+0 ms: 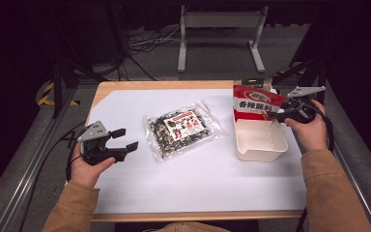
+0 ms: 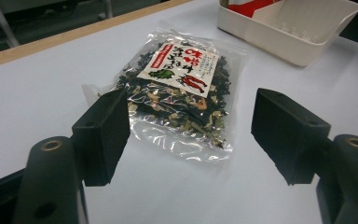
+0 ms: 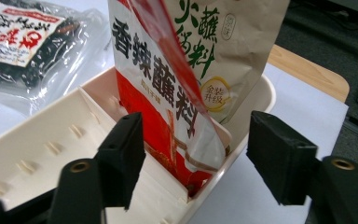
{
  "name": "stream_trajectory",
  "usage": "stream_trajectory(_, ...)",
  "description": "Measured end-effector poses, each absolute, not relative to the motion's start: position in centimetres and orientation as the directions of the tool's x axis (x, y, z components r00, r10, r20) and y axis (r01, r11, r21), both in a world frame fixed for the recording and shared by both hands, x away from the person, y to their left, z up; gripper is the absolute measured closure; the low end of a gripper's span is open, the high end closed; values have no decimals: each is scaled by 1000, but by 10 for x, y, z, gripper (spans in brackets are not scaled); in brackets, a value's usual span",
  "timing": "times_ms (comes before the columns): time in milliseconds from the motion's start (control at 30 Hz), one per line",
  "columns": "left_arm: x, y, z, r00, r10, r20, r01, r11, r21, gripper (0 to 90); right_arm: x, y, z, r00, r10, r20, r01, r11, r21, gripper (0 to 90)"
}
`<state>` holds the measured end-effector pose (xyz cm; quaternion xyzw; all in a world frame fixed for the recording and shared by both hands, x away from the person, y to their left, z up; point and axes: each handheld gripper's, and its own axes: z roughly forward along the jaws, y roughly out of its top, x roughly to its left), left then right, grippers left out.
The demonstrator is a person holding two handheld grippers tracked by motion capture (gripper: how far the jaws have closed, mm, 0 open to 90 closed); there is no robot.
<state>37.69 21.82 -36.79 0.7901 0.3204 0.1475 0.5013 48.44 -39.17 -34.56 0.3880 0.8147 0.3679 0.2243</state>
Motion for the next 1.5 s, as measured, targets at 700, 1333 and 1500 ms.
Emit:
stream_trajectory(700, 396, 208, -365, 725, 685, -69, 365, -297, 883, 289, 418, -375, -320, -627, 775, -73, 382, 387, 839, 436)
stream_trajectory(1333, 432, 201, -372, 699, 707, -106, 400, -263, 878, 282, 379, -328, -328, -734, 675, -80, 277, 404, 872, 403)
stream_trajectory(1500, 446, 197, -375, 680, 727, -95, 414, -274, 868, 283, 376, -319, -325, -747, 658, -95, 259, 420, 870, 391)
